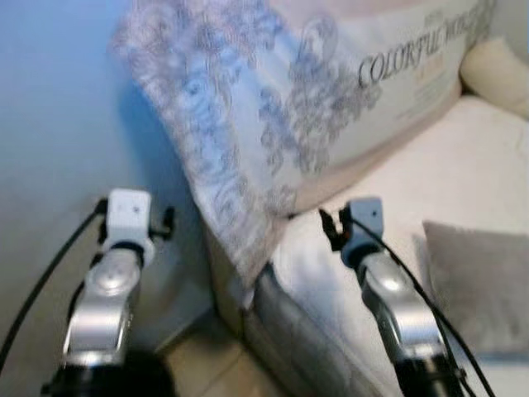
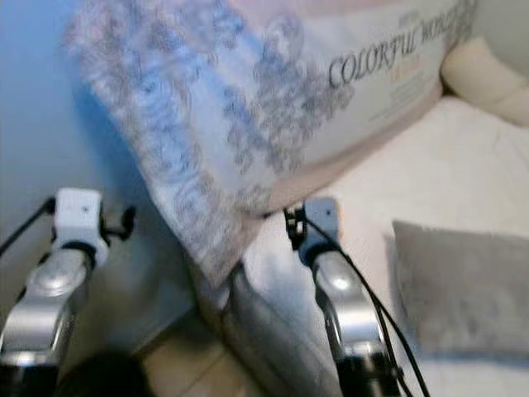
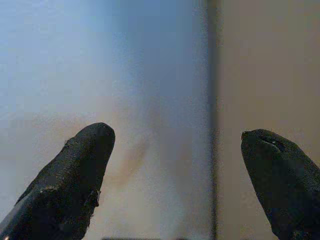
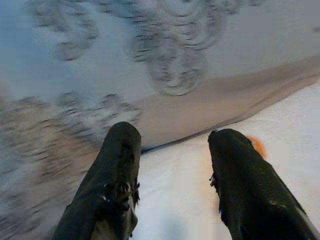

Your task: Clean up the room

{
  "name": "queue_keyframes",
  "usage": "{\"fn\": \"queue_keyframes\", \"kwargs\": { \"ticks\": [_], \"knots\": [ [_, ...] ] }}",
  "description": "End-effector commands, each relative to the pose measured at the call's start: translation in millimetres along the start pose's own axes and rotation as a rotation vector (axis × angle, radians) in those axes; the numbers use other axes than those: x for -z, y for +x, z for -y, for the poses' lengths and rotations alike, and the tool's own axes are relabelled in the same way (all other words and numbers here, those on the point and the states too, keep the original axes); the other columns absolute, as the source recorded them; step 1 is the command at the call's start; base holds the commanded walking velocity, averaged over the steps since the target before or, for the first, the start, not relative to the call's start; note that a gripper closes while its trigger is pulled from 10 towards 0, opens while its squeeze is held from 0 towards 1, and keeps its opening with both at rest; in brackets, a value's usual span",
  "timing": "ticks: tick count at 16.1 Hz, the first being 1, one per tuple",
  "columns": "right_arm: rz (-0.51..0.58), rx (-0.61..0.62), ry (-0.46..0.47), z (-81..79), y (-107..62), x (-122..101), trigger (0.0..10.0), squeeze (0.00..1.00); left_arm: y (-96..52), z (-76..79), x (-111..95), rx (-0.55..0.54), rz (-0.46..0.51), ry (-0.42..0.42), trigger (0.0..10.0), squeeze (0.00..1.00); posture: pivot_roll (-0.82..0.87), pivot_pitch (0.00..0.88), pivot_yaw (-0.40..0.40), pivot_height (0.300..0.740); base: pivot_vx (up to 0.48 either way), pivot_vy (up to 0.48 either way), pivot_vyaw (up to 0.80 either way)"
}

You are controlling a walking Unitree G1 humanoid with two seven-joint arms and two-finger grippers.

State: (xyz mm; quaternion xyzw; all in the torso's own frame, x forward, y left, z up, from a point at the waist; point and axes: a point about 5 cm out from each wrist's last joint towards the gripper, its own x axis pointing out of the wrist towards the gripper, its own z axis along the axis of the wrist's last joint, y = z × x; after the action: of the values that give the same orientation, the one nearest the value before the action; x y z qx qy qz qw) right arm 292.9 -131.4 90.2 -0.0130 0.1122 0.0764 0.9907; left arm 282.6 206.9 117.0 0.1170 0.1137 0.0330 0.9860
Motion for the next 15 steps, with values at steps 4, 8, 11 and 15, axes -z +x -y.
{"fn": "queue_keyframes", "kwargs": {
  "ticks": [4,8,11,15],
  "knots": [
    [-0.063,0.153,-0.033,32.9,-10.3,3,10.0,1.0,-9.2,10.9,1,0.109,0.016,0.03,10.0,0.0,0.02,0.0,0.01,0.74,0.233,0.0,0.0],
    [-0.125,0.293,0.043,61.4,-15.6,-1,10.0,1.0,-8.1,17.3,-1,0.214,0.021,0.07,10.0,0.0,0.0,0.0,0.029,0.74,0.0,0.0,0.0],
    [-0.164,0.329,0.007,69.5,-17.3,1,10.0,1.0,-7.4,19.8,-1,0.262,0.022,0.087,10.0,0.0,-0.01,0.0,0.042,0.74,0.0,0.0,0.0],
    [-0.237,0.391,-0.104,98.4,-10.0,2,10.0,1.0,-7.3,28.8,-3,0.427,0.018,0.152,10.0,0.0,-0.03,0.0,0.064,0.74,0.0,0.0,0.0]
  ]
}}
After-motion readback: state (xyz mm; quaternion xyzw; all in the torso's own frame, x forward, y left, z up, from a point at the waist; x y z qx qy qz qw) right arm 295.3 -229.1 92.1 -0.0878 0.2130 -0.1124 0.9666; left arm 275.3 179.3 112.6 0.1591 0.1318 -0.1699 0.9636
